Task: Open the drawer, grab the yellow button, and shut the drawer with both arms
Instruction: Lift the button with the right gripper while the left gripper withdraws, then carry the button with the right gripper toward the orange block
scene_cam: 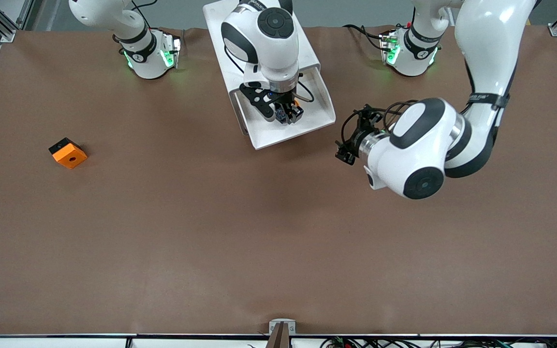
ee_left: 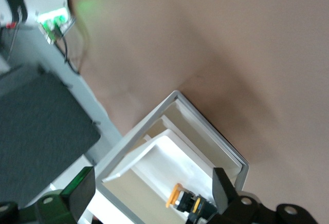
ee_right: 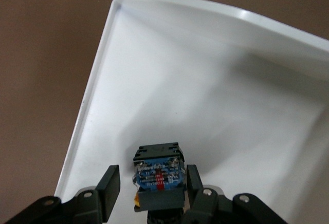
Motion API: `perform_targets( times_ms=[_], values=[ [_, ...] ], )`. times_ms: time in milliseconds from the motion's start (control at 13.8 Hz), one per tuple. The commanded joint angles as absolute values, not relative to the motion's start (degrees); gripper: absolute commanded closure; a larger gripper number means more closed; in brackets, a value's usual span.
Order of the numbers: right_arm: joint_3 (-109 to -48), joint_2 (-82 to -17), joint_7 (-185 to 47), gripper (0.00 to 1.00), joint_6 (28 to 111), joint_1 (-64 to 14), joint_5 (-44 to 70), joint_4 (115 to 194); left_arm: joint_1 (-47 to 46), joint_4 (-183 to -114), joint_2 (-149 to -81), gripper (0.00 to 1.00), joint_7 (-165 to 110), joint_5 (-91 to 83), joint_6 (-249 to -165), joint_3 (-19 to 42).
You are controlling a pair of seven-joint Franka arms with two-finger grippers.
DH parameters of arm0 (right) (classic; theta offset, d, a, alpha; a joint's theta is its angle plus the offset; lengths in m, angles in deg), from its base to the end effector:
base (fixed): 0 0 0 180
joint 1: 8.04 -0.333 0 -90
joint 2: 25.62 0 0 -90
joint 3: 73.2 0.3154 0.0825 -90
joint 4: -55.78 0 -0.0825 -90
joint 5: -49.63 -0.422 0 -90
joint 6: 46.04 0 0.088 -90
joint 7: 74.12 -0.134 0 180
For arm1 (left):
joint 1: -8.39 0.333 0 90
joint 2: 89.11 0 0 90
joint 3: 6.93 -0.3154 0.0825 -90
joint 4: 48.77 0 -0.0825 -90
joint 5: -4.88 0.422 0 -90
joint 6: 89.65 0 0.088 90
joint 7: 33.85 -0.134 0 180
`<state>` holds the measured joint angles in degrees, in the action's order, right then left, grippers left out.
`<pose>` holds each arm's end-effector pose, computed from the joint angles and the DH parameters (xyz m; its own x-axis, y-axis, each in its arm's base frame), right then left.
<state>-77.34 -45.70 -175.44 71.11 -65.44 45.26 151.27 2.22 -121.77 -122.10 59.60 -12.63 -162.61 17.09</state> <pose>0.4071 0.5618 0.3623 0.6460 -0.7618 -0.0487 -0.7631 -0.6460 -0.0189 0.5844 -0.3300 0.3983 0.2830 0.8374 -0.4675 0.7015 -0.5132 -0.4946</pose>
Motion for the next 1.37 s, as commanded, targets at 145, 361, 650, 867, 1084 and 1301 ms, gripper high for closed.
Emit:
perform_targets(
  times_ms=[145,361,650,867,1084,1301],
  values=[
    [-78.0,-46.3,-173.4,1.0,70.9,-66.8,45.8,150.2,8.6,-124.0,-116.5,0.0,41.5,-10.2,-159.1,17.2],
    [-78.2,-45.9,-170.5,1.0,70.2,-65.7,45.6,149.0,12.7,-126.3,-112.2,0.0,28.7,-8.8,-156.5,17.2],
    [-78.2,-45.4,-162.1,1.0,57.6,-59.2,43.4,139.6,21.5,-133.0,-103.5,0.0,7.0,-6.1,-155.5,17.2],
    [-78.5,-42.9,-147.0,1.0,48.4,-51.7,41.6,137.3,26.4,-136.6,-98.8,0.0,-5.4,-3.0,-155.6,17.2],
    [-78.6,-39.8,-128.4,1.0,45.5,-41.3,42.4,140.8,30.4,-139.6,-94.7,0.0,-16.6,-2.1,-156.1,16.9],
    [-78.6,-38.0,-112.3,1.0,49.2,-30.8,44.5,147.9,27.9,-140.9,-93.3,0.0,-19.1,0.1,-156.8,14.9]
  ],
)
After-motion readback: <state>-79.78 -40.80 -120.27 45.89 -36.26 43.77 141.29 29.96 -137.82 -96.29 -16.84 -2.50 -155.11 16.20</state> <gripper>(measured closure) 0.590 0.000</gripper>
